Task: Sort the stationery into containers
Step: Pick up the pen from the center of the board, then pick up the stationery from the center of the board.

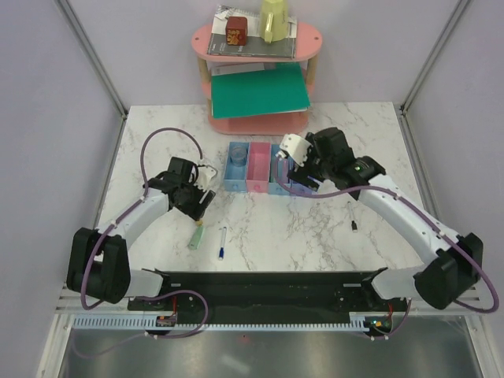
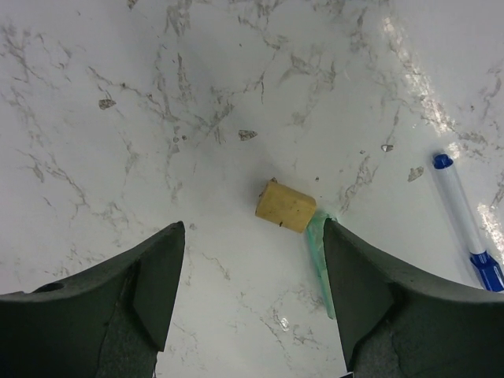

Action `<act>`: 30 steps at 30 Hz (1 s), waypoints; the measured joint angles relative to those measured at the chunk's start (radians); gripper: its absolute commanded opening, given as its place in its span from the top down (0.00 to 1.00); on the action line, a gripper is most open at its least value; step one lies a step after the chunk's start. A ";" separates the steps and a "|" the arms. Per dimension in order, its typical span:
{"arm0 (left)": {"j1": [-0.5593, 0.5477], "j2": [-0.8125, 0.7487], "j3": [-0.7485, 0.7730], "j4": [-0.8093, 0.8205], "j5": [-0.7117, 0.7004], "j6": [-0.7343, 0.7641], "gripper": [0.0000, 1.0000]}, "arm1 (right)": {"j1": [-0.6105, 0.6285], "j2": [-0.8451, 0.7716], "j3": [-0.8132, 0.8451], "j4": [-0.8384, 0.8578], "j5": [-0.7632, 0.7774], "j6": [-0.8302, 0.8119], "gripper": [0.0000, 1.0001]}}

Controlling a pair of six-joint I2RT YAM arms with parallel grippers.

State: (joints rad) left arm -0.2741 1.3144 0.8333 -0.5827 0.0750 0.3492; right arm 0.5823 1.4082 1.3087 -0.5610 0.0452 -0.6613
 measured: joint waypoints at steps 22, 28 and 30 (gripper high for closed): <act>0.000 0.208 0.035 0.009 -0.018 0.003 0.38 | -0.212 -0.351 -0.626 -0.096 -0.029 -0.052 0.13; 0.000 0.222 0.041 0.016 -0.004 0.002 0.39 | -0.260 -0.320 -0.626 -0.076 -0.052 -0.048 0.13; 0.000 0.232 0.045 0.028 0.009 0.002 0.39 | -0.264 -0.320 -0.626 -0.073 -0.053 -0.048 0.13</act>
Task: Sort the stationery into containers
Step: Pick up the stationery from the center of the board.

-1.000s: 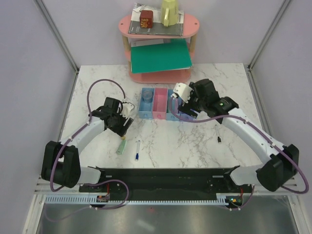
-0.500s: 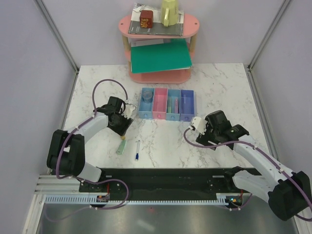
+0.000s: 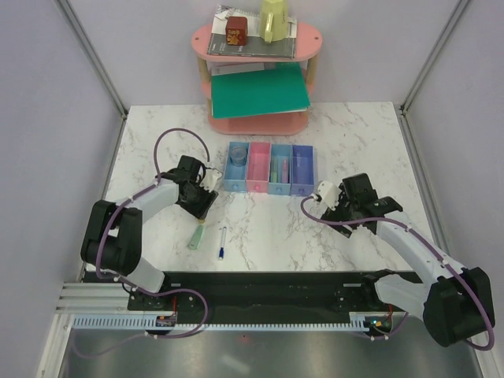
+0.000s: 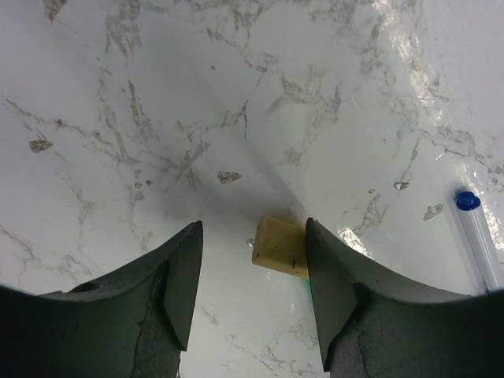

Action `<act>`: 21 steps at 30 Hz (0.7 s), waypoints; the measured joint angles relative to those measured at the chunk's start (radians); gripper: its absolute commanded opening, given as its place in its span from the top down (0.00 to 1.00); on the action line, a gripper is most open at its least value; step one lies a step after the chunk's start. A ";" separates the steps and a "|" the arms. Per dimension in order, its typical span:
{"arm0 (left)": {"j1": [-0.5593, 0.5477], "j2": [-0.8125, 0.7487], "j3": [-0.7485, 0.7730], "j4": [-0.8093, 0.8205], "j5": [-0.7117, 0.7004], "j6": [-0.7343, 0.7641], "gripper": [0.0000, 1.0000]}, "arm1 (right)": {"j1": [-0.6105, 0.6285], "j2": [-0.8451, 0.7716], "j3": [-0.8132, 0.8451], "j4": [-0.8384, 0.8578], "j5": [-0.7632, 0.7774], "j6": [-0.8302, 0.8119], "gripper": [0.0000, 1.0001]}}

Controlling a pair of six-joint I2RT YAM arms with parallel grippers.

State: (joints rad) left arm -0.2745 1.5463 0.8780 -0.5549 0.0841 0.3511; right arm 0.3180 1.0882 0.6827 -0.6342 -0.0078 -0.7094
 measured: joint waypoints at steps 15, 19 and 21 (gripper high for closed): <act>0.000 0.003 0.000 -0.016 0.039 0.000 0.39 | -0.046 -0.061 -0.014 -0.009 -0.006 0.001 0.13; 0.000 -0.004 0.000 -0.043 0.058 0.000 0.39 | -0.047 -0.061 -0.014 -0.009 -0.006 0.001 0.13; 0.000 -0.010 0.000 -0.062 0.070 0.001 0.39 | -0.047 -0.061 -0.014 -0.010 -0.006 0.001 0.13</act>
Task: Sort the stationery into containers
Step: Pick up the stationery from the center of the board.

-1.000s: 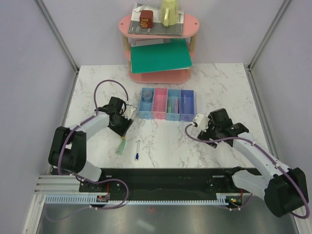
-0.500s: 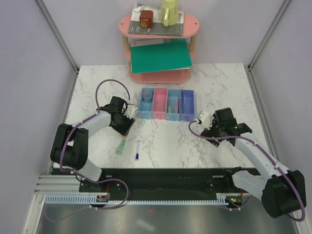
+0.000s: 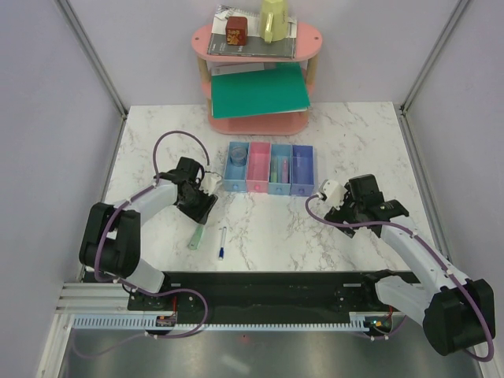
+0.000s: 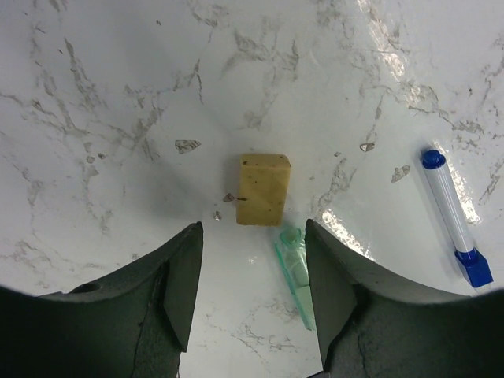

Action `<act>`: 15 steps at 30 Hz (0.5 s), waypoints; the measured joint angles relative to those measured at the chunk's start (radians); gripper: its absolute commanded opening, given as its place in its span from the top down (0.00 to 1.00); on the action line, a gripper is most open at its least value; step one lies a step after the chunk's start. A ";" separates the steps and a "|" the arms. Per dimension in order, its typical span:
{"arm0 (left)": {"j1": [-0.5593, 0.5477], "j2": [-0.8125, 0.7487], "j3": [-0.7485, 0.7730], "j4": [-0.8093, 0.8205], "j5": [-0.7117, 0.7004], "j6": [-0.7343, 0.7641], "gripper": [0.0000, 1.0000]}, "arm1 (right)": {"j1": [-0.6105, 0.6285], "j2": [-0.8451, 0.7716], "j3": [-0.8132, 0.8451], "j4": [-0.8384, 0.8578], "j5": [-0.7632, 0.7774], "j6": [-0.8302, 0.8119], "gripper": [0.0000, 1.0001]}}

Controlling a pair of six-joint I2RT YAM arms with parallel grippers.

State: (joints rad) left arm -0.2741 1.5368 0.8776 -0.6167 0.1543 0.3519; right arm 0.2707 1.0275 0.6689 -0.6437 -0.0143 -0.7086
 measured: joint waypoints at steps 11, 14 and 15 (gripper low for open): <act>0.000 0.028 -0.004 -0.001 0.008 0.003 0.41 | -0.019 0.000 -0.003 0.002 0.004 -0.002 0.14; 0.000 0.035 0.003 0.006 0.011 0.012 0.41 | -0.052 -0.001 -0.019 0.001 0.003 0.000 0.15; 0.000 0.040 0.011 0.008 0.014 0.016 0.41 | -0.064 -0.001 -0.024 0.000 0.000 0.002 0.15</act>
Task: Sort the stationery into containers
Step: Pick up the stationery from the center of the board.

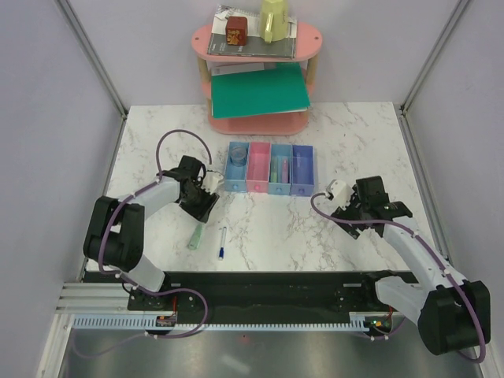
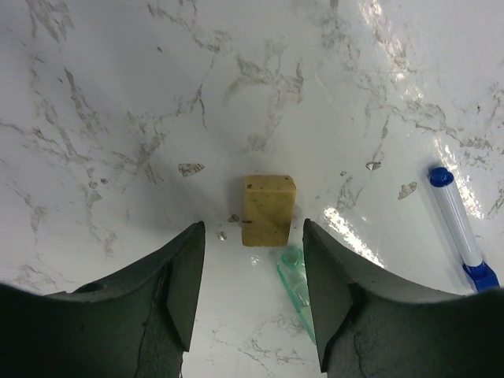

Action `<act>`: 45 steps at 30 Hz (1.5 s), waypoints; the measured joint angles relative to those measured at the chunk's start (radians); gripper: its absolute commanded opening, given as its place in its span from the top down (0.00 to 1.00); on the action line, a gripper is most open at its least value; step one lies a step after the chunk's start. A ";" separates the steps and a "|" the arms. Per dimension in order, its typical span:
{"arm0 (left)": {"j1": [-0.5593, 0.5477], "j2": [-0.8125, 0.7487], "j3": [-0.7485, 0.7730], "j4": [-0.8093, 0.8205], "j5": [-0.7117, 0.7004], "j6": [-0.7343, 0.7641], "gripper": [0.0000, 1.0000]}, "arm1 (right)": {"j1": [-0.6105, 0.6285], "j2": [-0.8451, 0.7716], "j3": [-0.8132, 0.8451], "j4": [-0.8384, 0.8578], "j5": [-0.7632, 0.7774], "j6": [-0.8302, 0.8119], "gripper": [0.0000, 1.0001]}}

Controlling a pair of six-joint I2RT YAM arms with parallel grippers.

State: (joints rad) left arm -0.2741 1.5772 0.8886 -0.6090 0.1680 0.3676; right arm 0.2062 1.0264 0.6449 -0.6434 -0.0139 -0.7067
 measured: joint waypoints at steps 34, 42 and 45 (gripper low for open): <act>-0.024 0.098 0.076 0.085 0.045 0.065 0.48 | -0.197 0.264 -0.028 0.097 -0.177 0.113 0.60; -0.027 0.093 0.077 0.076 0.042 0.072 0.47 | -0.198 0.291 -0.004 0.090 -0.180 0.099 0.57; -0.029 0.081 0.064 0.083 0.043 0.072 0.46 | -0.198 0.291 -0.004 0.090 -0.180 0.093 0.61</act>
State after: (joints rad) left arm -0.3035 1.6585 0.9531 -0.5262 0.2111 0.4393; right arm 0.0086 1.3170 0.6407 -0.5537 -0.1940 -0.6136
